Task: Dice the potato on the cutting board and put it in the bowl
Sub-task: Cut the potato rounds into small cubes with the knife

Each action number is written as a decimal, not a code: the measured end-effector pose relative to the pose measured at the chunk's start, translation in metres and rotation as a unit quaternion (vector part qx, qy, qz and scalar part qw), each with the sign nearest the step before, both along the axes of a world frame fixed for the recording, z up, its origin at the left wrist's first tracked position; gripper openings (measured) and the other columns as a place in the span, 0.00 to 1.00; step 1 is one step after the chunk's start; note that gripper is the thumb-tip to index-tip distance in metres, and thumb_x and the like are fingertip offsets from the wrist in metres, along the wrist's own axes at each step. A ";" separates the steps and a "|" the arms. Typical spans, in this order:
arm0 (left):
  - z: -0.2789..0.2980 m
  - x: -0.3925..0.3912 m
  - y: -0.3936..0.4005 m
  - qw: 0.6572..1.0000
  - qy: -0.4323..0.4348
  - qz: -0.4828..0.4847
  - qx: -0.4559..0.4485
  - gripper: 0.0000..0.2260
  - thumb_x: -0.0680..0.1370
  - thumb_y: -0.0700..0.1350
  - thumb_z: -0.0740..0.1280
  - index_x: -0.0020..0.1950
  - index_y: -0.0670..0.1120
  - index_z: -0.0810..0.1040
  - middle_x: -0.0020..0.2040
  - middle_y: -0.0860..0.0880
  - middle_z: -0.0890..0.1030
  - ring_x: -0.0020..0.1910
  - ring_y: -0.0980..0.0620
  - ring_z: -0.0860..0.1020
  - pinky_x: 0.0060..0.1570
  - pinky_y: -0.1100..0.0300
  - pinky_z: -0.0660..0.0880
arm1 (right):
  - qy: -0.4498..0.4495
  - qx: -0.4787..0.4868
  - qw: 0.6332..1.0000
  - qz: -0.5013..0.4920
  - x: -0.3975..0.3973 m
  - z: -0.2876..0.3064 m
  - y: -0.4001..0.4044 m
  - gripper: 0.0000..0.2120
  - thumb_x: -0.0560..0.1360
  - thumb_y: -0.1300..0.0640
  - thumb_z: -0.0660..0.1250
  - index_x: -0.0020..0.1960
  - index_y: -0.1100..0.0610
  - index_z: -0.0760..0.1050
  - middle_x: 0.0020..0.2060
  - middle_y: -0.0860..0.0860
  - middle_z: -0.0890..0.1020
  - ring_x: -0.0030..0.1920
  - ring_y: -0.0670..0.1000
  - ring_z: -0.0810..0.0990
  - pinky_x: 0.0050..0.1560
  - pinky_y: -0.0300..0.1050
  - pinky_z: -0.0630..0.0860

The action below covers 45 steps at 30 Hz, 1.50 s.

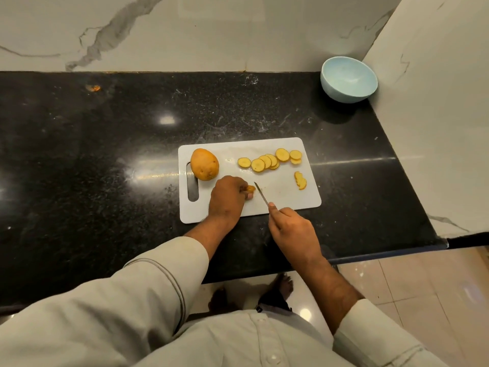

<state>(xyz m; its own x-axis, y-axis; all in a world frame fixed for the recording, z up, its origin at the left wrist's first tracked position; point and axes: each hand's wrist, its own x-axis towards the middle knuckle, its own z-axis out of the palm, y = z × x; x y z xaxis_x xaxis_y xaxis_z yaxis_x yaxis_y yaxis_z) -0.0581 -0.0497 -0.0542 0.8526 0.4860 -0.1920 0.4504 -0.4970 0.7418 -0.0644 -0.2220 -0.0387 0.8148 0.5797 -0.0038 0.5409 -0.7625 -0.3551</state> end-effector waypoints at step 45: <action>0.006 -0.003 -0.008 0.996 0.032 -0.007 0.080 0.06 0.77 0.39 0.66 0.49 0.41 0.83 0.48 0.44 0.79 0.43 0.50 0.72 0.42 0.61 0.66 | 0.011 -0.110 0.992 0.068 -0.006 -0.006 -0.014 0.22 0.82 0.56 0.57 0.76 0.57 0.61 0.47 0.53 0.78 0.37 0.48 0.74 0.38 0.43 0.77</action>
<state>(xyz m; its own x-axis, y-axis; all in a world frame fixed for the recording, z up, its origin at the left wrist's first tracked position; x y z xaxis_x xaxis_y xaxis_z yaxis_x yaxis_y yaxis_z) -0.0614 -0.0581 -0.0483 0.8483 0.5025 -0.1671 0.4860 -0.6135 0.6224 -0.0707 -0.2361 -0.0450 0.7268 0.6682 -0.1593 0.6386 -0.7427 -0.2016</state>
